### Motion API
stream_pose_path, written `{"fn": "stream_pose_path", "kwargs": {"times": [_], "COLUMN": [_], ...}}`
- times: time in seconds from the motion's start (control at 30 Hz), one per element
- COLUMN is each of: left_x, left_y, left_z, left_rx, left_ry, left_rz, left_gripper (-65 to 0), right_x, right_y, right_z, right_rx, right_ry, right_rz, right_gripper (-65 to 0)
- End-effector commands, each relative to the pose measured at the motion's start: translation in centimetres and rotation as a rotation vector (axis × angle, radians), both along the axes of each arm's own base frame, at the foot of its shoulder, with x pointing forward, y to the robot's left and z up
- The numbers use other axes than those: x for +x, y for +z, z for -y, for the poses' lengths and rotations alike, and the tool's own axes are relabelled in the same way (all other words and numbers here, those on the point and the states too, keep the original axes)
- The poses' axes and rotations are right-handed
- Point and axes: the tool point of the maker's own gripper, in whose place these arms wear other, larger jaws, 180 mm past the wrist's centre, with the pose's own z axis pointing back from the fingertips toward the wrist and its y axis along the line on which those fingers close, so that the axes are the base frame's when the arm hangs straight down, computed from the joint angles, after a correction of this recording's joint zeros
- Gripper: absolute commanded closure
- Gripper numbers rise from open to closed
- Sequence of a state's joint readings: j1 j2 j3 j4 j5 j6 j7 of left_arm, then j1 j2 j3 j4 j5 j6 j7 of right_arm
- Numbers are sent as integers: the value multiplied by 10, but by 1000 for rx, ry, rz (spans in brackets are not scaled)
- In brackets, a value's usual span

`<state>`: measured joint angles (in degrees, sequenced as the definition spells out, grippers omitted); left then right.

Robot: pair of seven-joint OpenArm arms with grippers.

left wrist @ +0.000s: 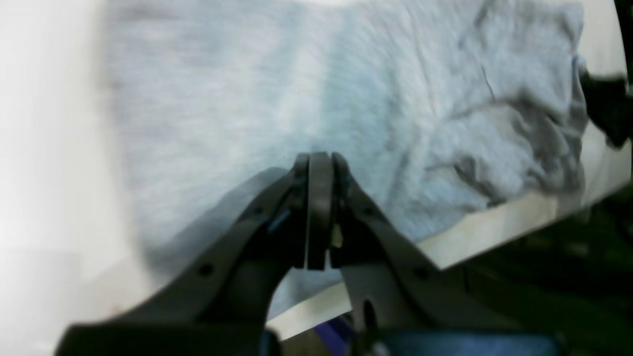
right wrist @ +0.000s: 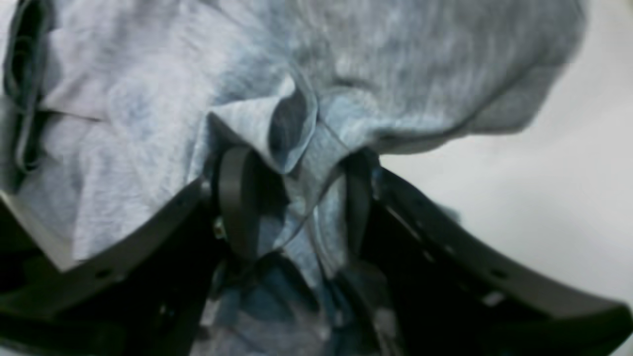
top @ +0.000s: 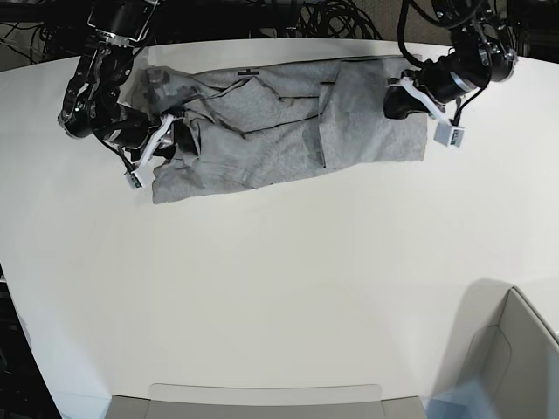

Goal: Fold the T-shirt properly
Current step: 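Grasp the strip's other end with the right gripper and fold it inward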

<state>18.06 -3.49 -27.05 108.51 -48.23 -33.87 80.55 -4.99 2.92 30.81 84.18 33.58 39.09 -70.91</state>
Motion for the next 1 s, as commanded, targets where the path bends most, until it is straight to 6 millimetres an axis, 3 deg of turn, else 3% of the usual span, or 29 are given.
{"fn": "stream_pose_path", "kwargs": {"times": [0.0, 0.27, 0.37, 0.5, 0.67, 0.8, 0.97], "left_x": [5, 3, 3, 3, 3, 3, 2], "left_y": [5, 1, 1, 1, 2, 3, 2], "left_z": [3, 10, 10, 8, 7, 8, 8], "left_rx": [5, 24, 22, 27, 29, 28, 27], "left_ry": [-15, -48, -46, -43, -41, -43, -43], "left_rz": [26, 8, 9, 11, 12, 15, 14], "left_gripper": [0, 0, 0, 0, 0, 0, 0], "right_x": [-38, -43, -36, -29, -15, 1, 27], "right_y": [-26, -34, -33, -36, -33, -23, 1], "right_z": [13, -4, -7, -10, -2, 28, 80], "right_rx": [-114, -141, -156, -209, -279, -285, -321], "right_ry": [79, 150, 158, 167, 158, 45, -91], "right_rz": [-158, -181, -174, -185, -178, -154, -95], "right_gripper": [-271, -265, -193, -14, 0, 0, 0]}}
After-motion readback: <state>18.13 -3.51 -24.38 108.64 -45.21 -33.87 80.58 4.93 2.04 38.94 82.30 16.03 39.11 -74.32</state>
